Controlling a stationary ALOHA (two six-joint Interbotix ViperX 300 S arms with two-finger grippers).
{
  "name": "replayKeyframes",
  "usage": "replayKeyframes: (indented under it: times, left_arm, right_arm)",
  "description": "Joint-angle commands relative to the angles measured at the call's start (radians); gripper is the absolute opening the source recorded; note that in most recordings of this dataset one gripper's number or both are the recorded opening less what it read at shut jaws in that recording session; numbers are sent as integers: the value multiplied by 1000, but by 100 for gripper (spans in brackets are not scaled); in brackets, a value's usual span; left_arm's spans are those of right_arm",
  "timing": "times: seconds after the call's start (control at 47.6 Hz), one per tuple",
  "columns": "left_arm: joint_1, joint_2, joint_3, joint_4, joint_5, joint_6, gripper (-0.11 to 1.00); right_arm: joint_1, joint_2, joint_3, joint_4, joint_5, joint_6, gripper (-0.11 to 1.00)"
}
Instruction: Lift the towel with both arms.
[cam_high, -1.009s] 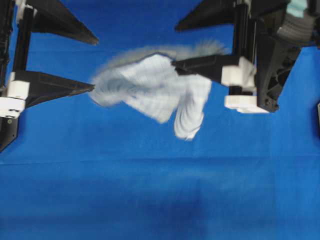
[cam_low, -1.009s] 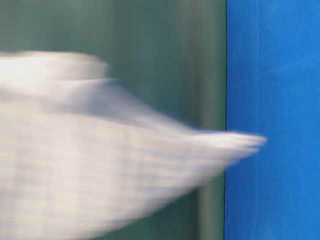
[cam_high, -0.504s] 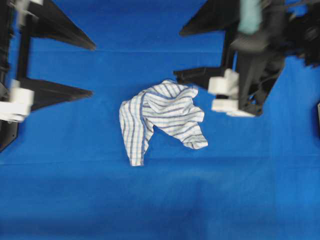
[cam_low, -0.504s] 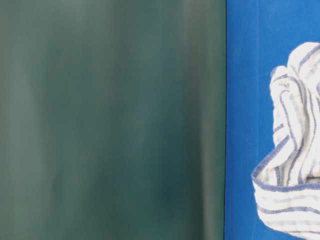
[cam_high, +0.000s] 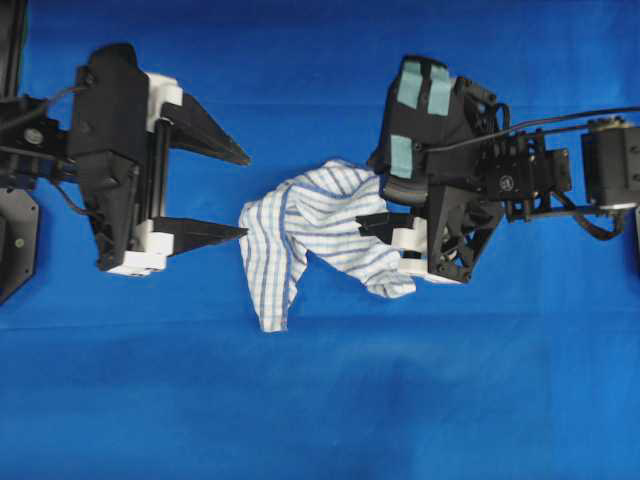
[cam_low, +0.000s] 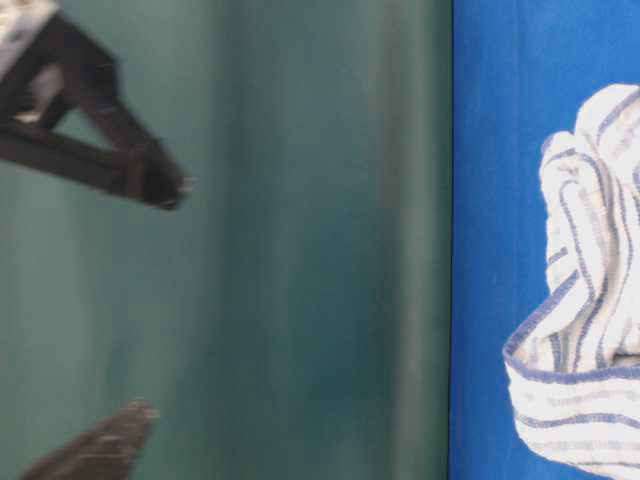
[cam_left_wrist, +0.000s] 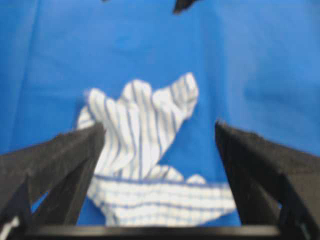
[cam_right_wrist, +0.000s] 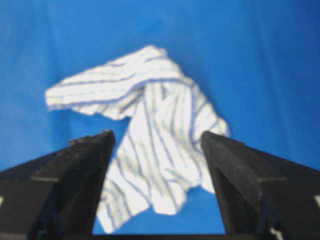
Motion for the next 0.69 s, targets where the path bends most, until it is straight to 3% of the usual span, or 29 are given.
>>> replayKeyframes:
  times: [0.0,0.378,0.672]
  left_arm:
    - [0,5,23,3,-67,2,91]
    - [5,120,183,3,-296,2,91]
    - [8,247,222,2,-393,2,91]
  right_arm:
    - [-3,-29,46,-3,-71,21,68]
    - [-23,-9,224,-3,-255,66,68]
    - [-38,77,305,-3,-364,67,68]
